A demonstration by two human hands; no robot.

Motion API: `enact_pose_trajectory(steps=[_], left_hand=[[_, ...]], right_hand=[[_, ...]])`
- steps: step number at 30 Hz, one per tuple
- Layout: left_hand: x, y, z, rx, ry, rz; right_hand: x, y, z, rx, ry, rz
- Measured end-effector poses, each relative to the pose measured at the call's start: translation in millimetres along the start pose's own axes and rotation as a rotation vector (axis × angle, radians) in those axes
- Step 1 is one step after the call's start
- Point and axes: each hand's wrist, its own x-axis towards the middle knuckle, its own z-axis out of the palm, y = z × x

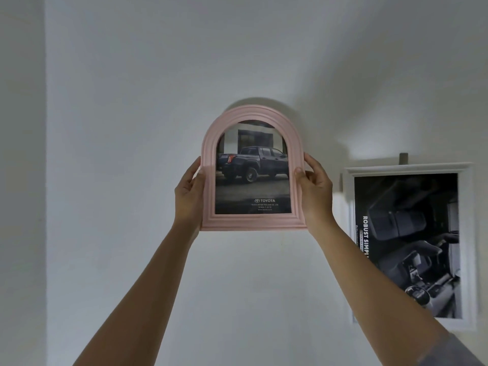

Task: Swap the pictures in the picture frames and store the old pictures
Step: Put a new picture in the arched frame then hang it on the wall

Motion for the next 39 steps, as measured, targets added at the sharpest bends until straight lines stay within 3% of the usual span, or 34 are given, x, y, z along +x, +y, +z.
enact_pose_trajectory(steps=[13, 23, 39], left_hand=[[-4.4, -31.9, -3.1, 0.070, 0.028, -0.064], [-12.9, -60.7, -1.3, 0.343, 0.127, 0.044], [-31.6, -71.0, -0.2, 0.480, 0.158, 0.097]], right_hand=[[-9.2, 30.3, -10.0, -0.054, 0.010, 0.008], [-17.1, 49.5, -10.1, -0.465, 0.035, -0.234], [-33.2, 60.4, -24.0, -0.482, 0.006, -0.238]])
